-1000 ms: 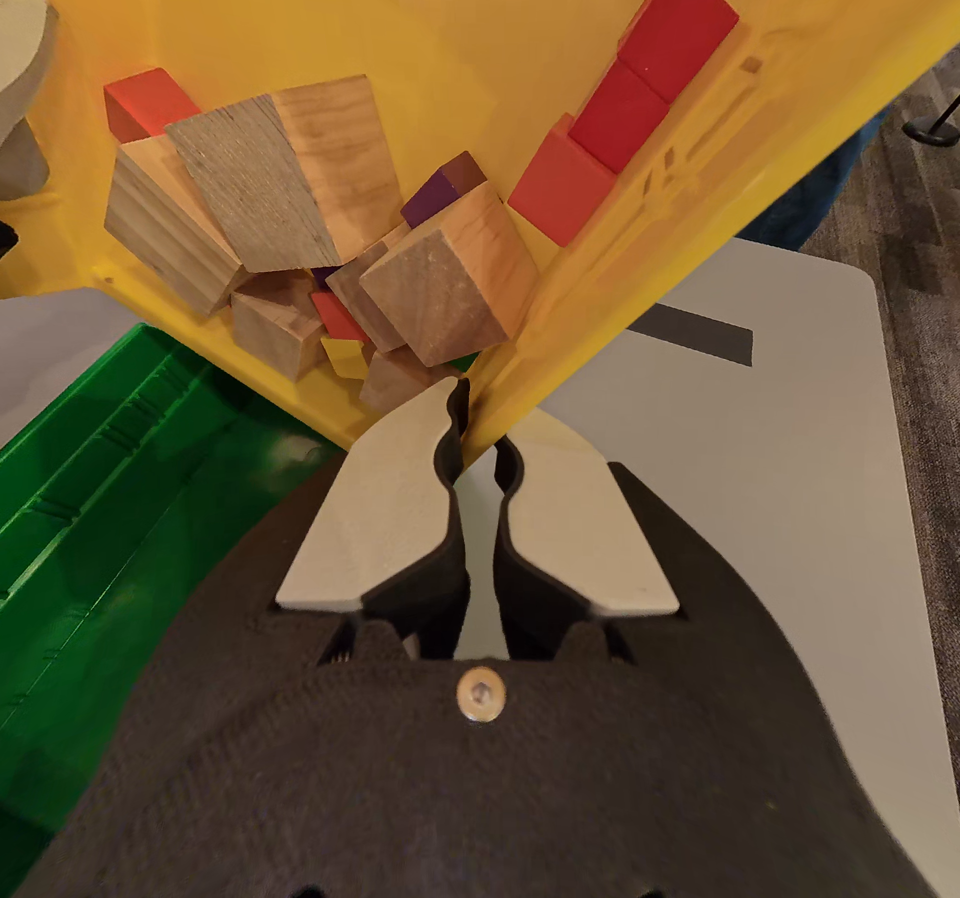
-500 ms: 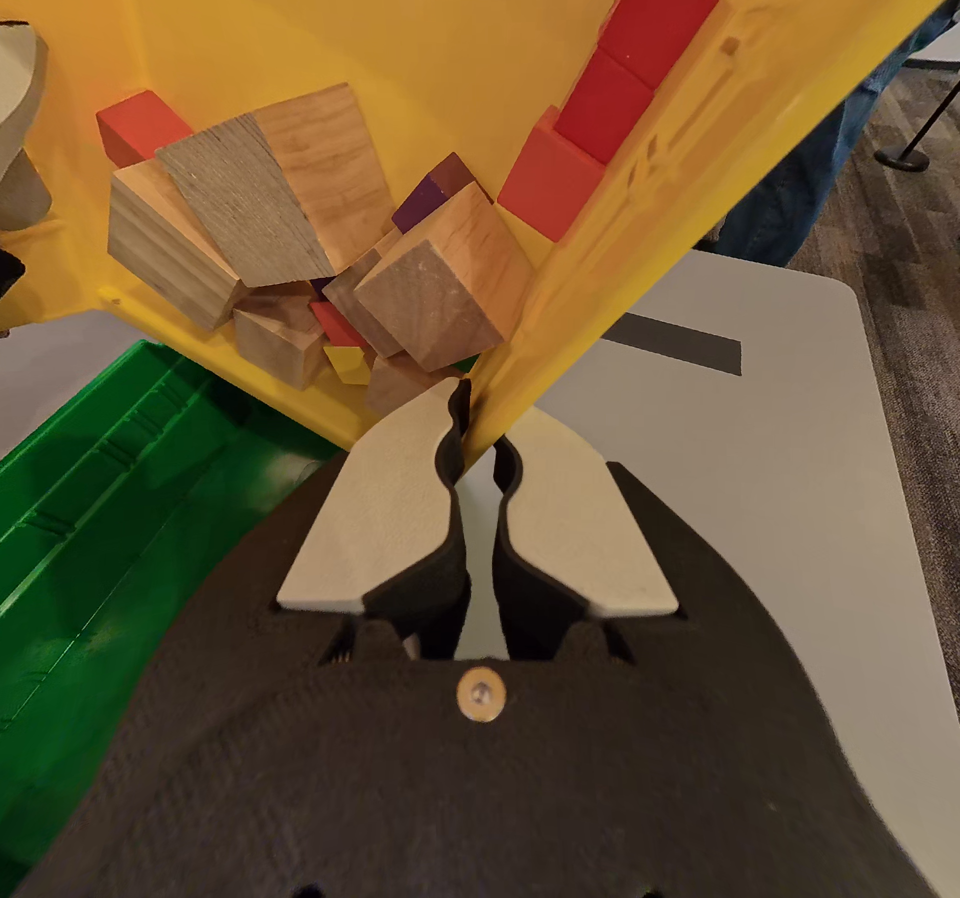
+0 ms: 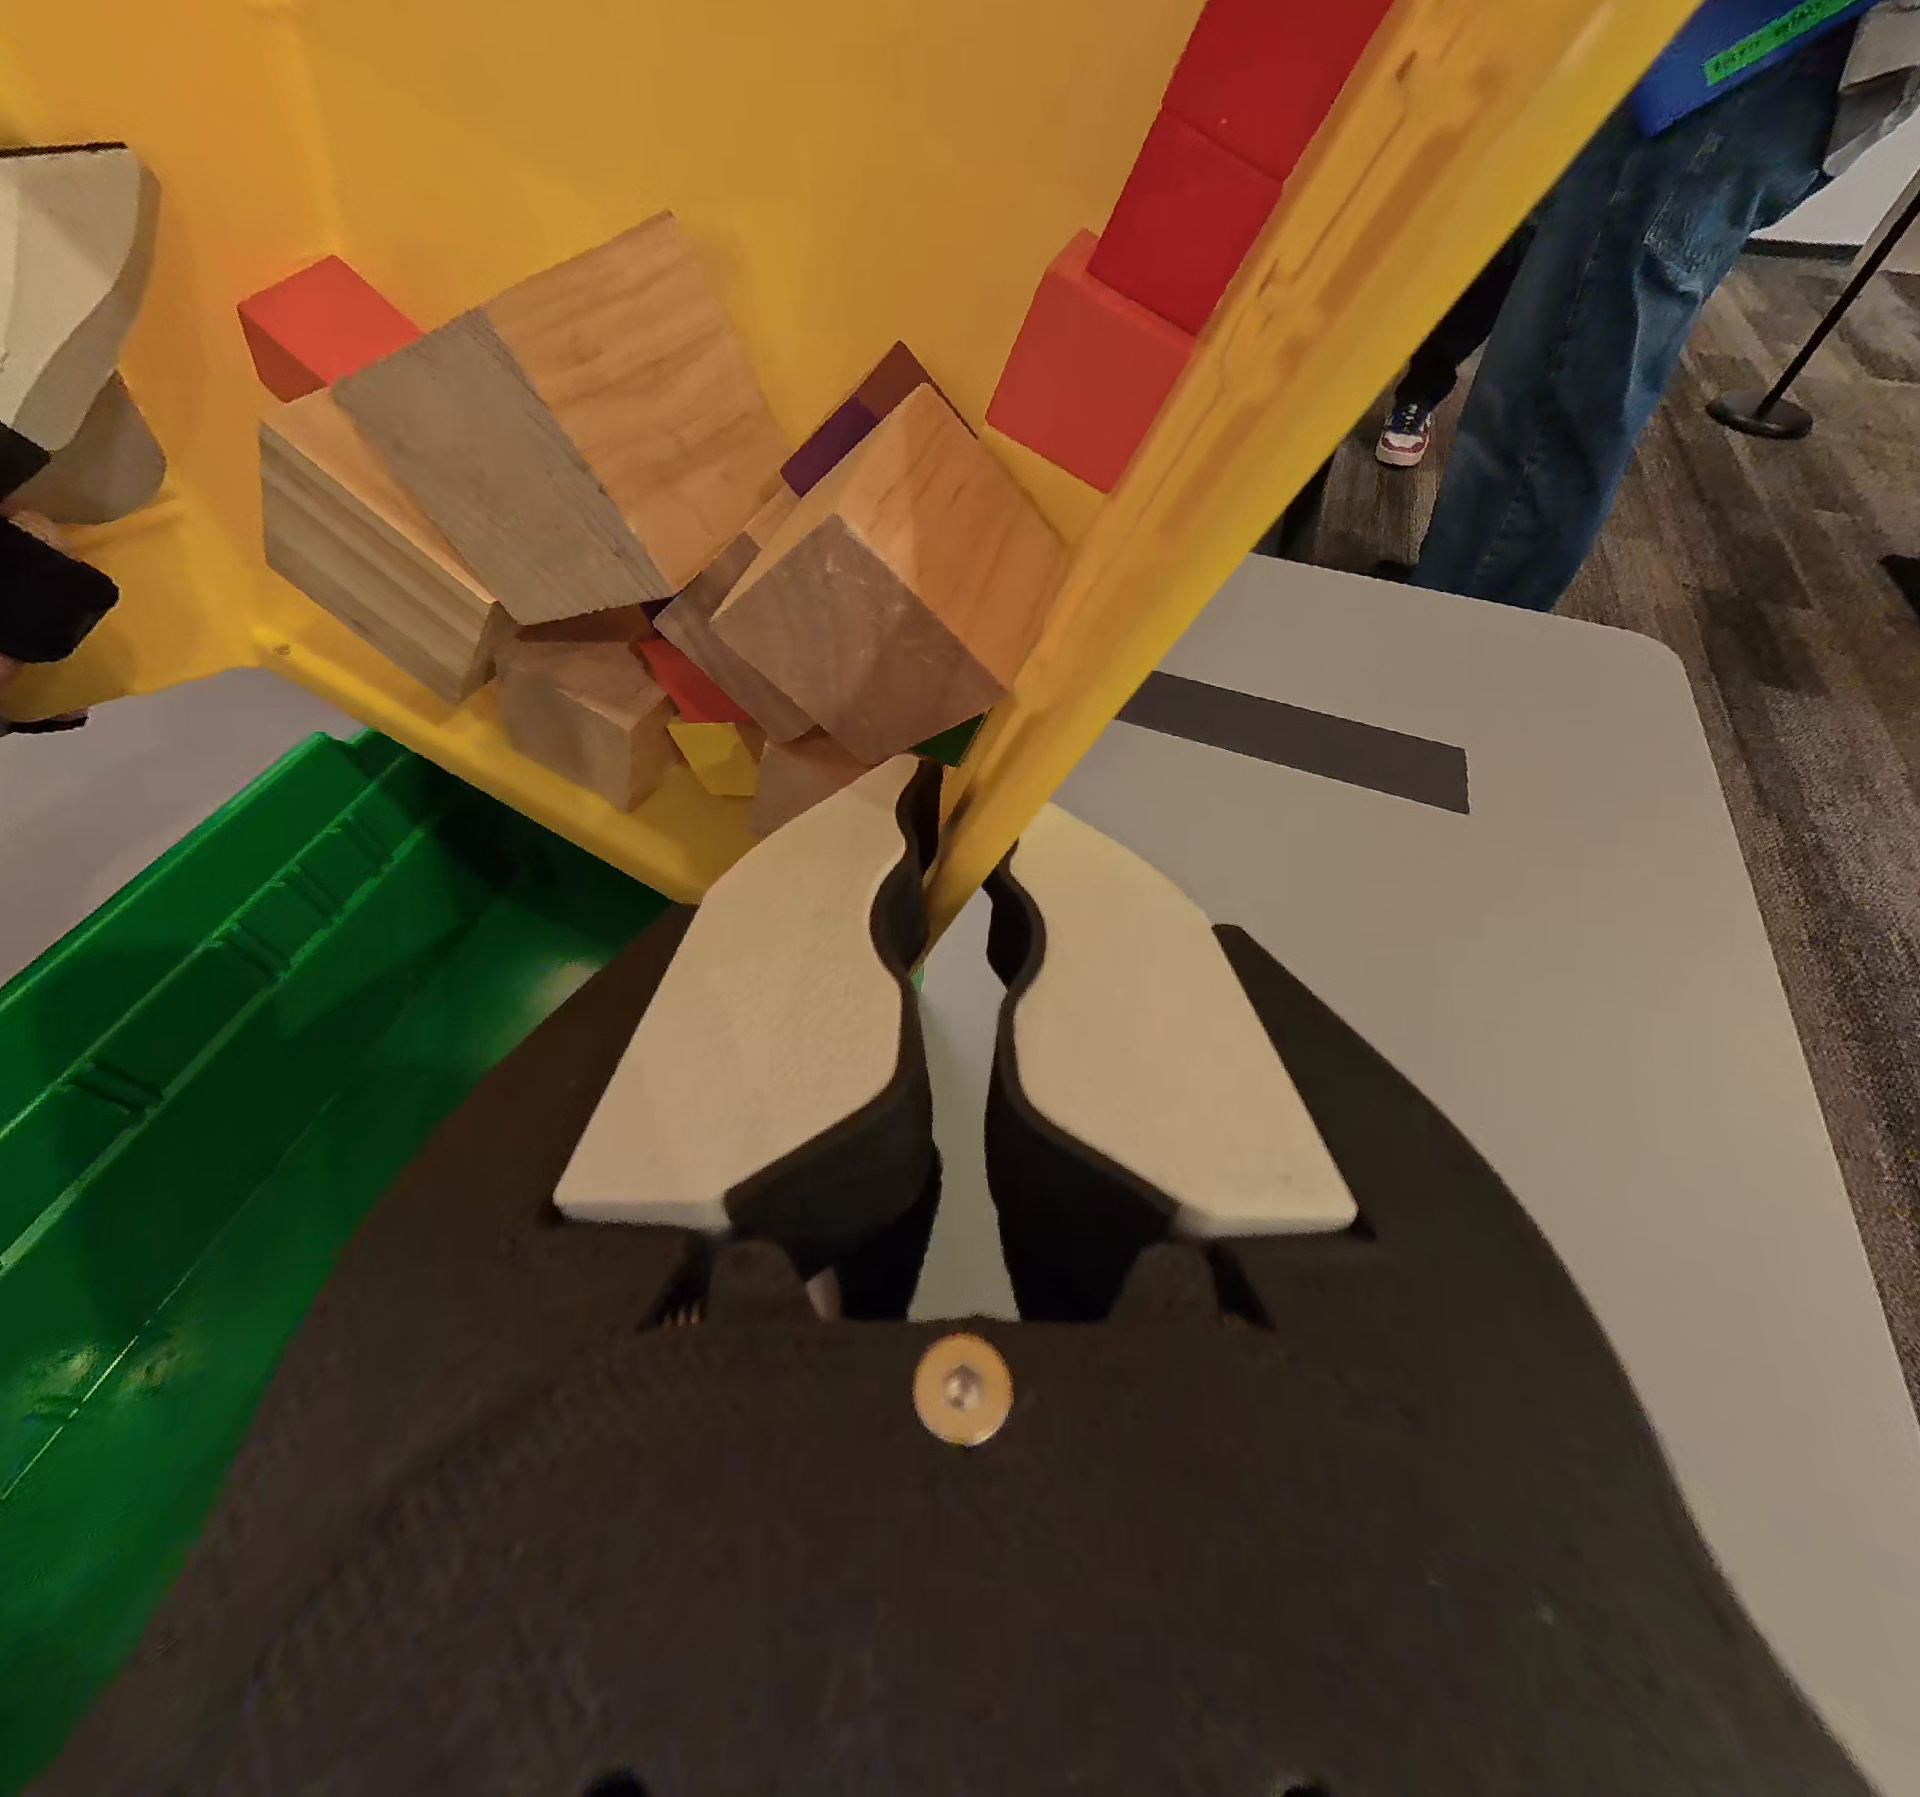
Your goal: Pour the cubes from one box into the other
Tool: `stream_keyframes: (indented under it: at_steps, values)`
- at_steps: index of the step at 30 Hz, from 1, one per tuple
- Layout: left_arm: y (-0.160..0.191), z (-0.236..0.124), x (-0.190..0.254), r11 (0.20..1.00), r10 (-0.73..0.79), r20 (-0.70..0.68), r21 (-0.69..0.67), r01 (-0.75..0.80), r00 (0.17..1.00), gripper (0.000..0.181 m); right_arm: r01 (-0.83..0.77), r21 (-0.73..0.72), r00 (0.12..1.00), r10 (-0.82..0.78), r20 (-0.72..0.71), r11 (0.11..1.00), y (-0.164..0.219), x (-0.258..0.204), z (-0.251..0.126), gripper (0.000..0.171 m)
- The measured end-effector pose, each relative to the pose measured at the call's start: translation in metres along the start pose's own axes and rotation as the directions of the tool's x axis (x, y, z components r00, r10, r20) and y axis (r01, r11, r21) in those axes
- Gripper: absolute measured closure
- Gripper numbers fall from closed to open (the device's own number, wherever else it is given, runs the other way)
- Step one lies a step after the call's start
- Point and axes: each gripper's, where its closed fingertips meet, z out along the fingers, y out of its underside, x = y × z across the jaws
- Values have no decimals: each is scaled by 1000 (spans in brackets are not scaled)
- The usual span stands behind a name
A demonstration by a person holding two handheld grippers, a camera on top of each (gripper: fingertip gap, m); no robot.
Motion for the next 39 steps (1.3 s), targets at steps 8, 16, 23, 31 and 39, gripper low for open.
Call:
stream_keyframes:
  at_steps: [8, 16, 23, 31, 39]
  values:
    - [3, -2, 4, 1000, 6, 15, -1, -6, 1000, 175, -8, -13, 1000, 8, -12, 1000, 6, 1, 2, 171]
    - [5, -2, 3, 1000, 10, 29, 0, -10, 1000, 175, 8, -22, 1000, -9, -23, 1000, 7, 1, 4, 171]
    - [-2, -3, 0, 999, 8, 42, 31, -9, 999, 176, 21, 11, 999, -20, -28, 1000, 1, 2, 0, 171]
    - [-6, -4, -6, 998, -13, 64, 65, 9, 998, 176, 93, 51, 994, -90, -58, 994, -10, 1, -4, 171]
    - [-5, -6, -9, 995, -23, 88, 100, 14, 996, 175, 89, 73, 995, -86, -44, 993, -15, -1, -3, 171]
